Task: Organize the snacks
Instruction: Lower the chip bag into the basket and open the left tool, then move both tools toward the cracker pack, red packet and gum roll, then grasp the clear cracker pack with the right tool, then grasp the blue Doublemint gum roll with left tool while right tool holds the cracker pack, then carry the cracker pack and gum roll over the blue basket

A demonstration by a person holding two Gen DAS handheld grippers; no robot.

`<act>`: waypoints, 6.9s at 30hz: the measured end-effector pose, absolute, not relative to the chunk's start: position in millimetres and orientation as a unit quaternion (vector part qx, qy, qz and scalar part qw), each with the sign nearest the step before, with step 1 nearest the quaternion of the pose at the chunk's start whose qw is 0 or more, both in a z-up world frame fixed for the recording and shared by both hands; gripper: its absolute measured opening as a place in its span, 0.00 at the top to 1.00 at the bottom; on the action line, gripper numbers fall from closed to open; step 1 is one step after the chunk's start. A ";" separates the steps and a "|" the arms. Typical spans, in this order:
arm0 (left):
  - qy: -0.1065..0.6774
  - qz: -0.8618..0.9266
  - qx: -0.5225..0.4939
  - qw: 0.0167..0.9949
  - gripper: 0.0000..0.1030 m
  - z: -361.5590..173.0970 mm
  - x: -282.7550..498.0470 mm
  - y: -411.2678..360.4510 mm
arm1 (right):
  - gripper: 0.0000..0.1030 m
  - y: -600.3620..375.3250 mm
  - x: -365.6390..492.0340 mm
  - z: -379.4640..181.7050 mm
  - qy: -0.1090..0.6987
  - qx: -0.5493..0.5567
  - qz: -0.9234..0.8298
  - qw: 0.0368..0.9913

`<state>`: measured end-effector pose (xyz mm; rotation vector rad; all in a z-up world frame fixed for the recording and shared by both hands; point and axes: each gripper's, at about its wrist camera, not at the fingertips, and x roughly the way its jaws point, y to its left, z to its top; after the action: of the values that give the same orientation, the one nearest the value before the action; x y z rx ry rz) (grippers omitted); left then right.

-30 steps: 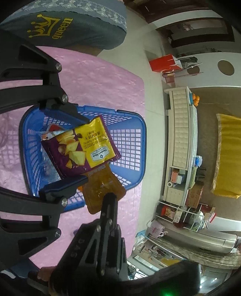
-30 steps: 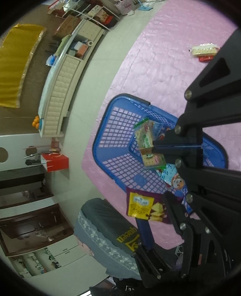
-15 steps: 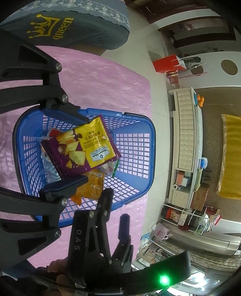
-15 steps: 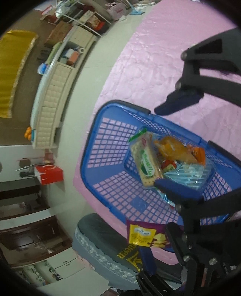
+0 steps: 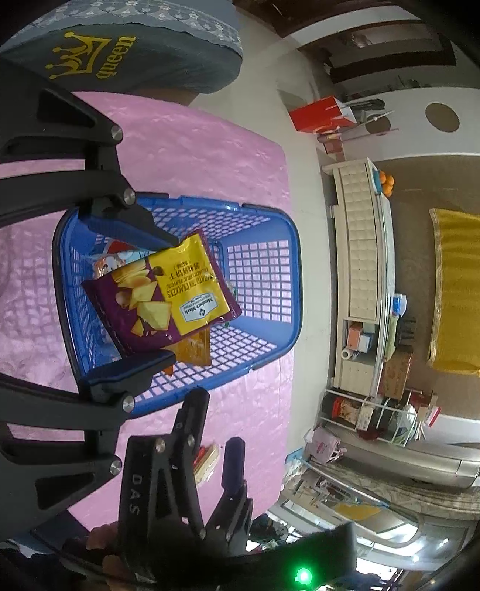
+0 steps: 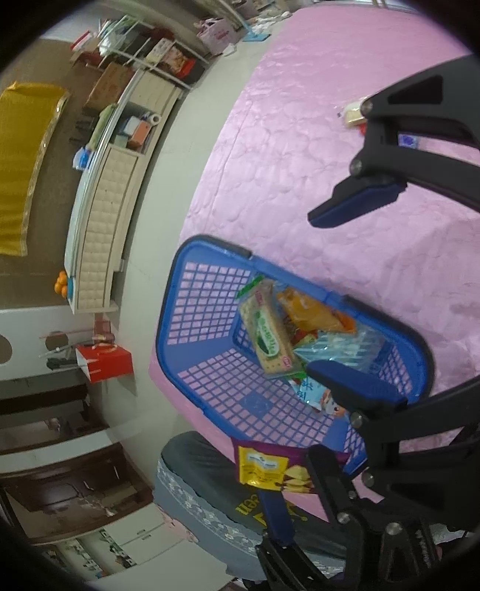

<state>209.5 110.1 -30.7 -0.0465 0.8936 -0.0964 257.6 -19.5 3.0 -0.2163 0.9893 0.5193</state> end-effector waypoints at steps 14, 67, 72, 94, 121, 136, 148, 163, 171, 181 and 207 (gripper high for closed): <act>0.465 -0.079 -0.016 0.882 0.48 -67.5 220.5 86.2 | 0.24 -44.6 239.2 -8.2 0.473 -0.083 0.199 0.854; 0.449 -0.136 0.030 0.882 0.26 -52.2 193.3 -85.9 | 0.24 -213.2 188.2 3.5 0.460 -0.037 0.140 0.876; 0.463 -0.136 0.039 0.875 0.26 -58.9 208.7 -102.4 | 0.24 -231.3 203.9 -7.0 0.472 -0.039 0.136 0.870; 0.527 -0.123 0.079 0.837 0.26 -133.8 308.7 -144.5 | 0.24 -241.5 322.5 -97.4 0.561 -0.071 0.146 0.812; 0.542 -0.182 0.110 0.813 0.26 -161.6 323.0 -168.5 | 0.54 -264.3 333.7 -109.1 0.539 -0.044 0.153 0.827; 0.538 -0.255 0.215 0.775 0.27 -191.8 323.3 -234.7 | 0.54 -320.3 305.2 -121.5 0.558 0.013 0.152 0.816; 0.543 -0.269 0.240 0.759 0.55 -206.1 327.7 -260.4 | 0.54 -326.8 301.7 -117.6 0.556 0.029 0.158 0.815; 0.549 -0.227 0.197 0.780 0.71 -185.8 309.7 -234.0 | 0.54 -302.4 295.2 -115.3 0.555 -0.004 0.180 0.812; 0.533 -0.202 0.167 0.804 0.71 -153.4 293.4 -201.0 | 0.54 -275.8 286.8 -92.0 0.541 -0.004 0.196 0.818; 0.485 -0.179 0.132 0.846 0.71 -85.1 255.7 -144.0 | 0.54 -236.6 256.4 -31.9 0.514 -0.002 0.216 0.830; 0.429 -0.083 0.042 0.898 0.71 0.7 196.7 55.6 | 0.54 -65.5 229.9 28.6 0.477 -0.037 0.292 0.828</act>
<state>196.7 55.6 0.7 0.0874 0.8882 -0.1725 229.9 -65.5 28.6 -0.0792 1.0122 0.6205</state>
